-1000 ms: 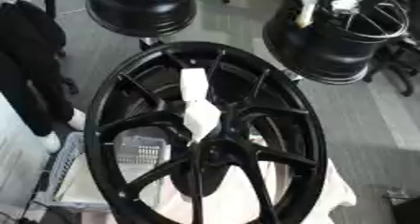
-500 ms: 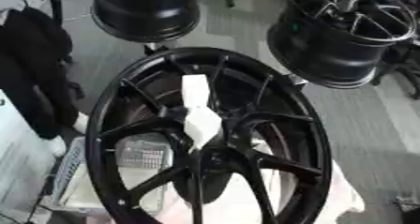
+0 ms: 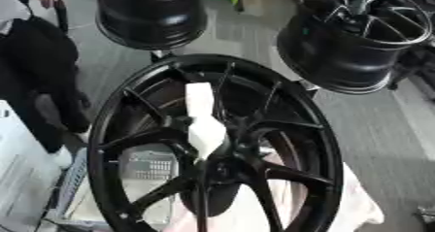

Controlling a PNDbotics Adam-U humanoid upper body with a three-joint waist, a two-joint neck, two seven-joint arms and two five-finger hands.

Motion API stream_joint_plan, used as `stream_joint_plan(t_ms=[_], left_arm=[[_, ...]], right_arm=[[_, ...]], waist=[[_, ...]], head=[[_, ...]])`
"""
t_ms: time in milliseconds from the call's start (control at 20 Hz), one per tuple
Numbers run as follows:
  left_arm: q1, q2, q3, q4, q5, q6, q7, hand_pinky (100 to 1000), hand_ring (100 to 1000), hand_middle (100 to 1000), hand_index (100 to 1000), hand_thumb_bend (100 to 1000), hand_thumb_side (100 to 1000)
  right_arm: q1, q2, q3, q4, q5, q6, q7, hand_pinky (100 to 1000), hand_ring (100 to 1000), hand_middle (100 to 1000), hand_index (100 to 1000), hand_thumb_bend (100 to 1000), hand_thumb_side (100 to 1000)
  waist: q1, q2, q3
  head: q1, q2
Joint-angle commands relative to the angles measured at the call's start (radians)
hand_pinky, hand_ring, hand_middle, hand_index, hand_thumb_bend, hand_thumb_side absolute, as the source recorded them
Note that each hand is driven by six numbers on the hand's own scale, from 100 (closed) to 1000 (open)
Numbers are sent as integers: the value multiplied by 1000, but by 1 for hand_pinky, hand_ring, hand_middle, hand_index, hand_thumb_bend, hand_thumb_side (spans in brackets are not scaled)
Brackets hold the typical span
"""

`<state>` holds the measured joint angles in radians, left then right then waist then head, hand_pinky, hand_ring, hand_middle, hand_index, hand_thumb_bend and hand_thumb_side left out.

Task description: Pull the pin out of the wheel hub.

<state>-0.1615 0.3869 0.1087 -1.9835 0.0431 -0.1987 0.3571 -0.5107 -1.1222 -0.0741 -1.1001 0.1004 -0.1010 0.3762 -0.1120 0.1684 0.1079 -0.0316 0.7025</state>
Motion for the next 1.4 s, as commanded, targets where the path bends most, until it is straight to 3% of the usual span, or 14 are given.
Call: stream_joint_plan(t_ms=[50,550,900,1000,1050,1200,1300,1400], left_arm=[[-5,25,9,-17,-6,-1,3,777,955,747,814,110,695],[-6,28,7,-17,-7,-3,2,778,955,748,815,108,694],[-3,25,8,-17,-6,-3,1,778,956,748,815,111,696],[-3,26,8,-17,-7,-4,1,778,956,748,815,112,696],[-3,26,8,-17,-7,-4,1,778,956,748,815,112,696],[-3,25,8,-17,-7,-3,0,778,956,748,815,112,696],[-1,25,9,-17,-7,-3,0,778,956,748,814,109,695],[-1,24,9,-17,-8,-3,0,778,956,748,814,109,695]], right_arm=[[-3,-60,-30,3,5,2,-28,871,869,844,884,100,274],[-12,-56,-50,-42,-29,7,-68,868,859,835,878,100,241],[-18,-58,-50,-16,-10,34,-89,871,866,843,889,100,242],[-17,-62,-54,-11,4,41,-114,902,926,874,922,100,825],[-17,-64,-54,-9,19,47,-133,921,949,891,934,100,871],[-17,-62,-51,-9,54,62,-174,921,949,891,934,100,871],[-18,-65,-60,3,85,94,-221,926,951,888,952,100,847],[-22,-62,-61,3,100,114,-254,922,945,888,952,100,768]], waist=[[4,-10,-5],[6,-10,-11],[4,-11,-7],[4,-10,-8],[3,-10,-8],[3,-10,-8],[4,-11,-9],[4,-12,-9]], head=[[7,-4],[13,-17],[12,-23],[13,-23],[14,-22],[14,-21],[14,-22],[14,-21]])
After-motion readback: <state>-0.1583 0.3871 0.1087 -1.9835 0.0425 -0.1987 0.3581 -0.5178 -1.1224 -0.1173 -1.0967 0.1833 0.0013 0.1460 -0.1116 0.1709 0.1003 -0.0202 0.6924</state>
